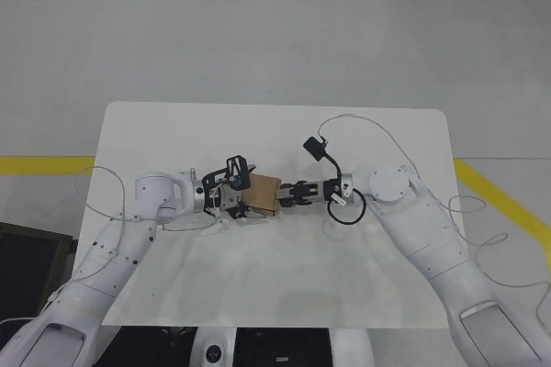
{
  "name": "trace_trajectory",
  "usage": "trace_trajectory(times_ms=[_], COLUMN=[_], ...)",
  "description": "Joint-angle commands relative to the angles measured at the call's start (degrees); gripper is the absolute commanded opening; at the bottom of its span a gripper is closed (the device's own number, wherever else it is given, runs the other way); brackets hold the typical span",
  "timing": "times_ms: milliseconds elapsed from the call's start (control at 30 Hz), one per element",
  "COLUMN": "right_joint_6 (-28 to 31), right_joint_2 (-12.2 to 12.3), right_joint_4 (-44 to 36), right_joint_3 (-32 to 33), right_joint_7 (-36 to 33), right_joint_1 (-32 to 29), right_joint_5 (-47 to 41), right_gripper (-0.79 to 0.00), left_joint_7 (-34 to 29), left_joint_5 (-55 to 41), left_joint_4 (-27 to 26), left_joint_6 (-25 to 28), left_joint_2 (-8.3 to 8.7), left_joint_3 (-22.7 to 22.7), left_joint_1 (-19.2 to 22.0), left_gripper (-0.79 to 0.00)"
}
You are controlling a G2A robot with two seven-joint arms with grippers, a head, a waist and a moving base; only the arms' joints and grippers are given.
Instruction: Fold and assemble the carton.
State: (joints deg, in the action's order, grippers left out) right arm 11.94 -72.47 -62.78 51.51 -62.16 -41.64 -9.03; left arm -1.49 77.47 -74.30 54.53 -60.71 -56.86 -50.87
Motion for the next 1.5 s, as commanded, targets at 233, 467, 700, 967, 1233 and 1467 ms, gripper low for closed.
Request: trace_trajectory(times_ms=[233, 467, 700, 967, 1233, 1467], right_joint_6=[-0.6, -1.4, -1.4, -0.5, 0.2, 4.7], right_joint_2=[1.3, 1.4, 0.8, 0.0, 0.3, 1.5], right_joint_4=[-3.5, -4.1, -2.9, -1.2, -1.0, -2.5], right_joint_3=[3.2, 2.8, 1.0, -0.6, 0.7, 4.5], right_joint_7=[-0.2, -0.7, -1.0, -1.1, -0.8, -0.1], right_joint_1=[-2.5, -3.3, -2.4, -1.1, -1.0, -3.0], right_joint_5=[0.4, 0.5, 0.2, -0.7, -0.8, -1.6], right_gripper=[-0.754, -0.785, -0.785, -0.785, -0.785, -0.785], left_joint_7=[-0.2, -0.2, -0.2, -0.2, -0.3, -2.1], left_joint_5=[0.0, 0.0, 0.0, -0.1, -0.7, -4.5], left_joint_4=[0.1, 0.1, 0.1, 0.0, 0.0, -3.5], left_joint_6=[0.1, 0.0, -0.1, -0.1, 0.3, 3.4], left_joint_2=[-0.01, -0.04, -0.03, -0.03, 0.16, 1.52], left_joint_3=[0.0, 0.1, 0.0, 0.0, -0.8, -5.5], left_joint_1=[0.0, 0.1, 0.0, 0.0, -0.1, -2.0], left_gripper=[0.000, 0.000, 0.000, 0.000, 0.000, 0.000])
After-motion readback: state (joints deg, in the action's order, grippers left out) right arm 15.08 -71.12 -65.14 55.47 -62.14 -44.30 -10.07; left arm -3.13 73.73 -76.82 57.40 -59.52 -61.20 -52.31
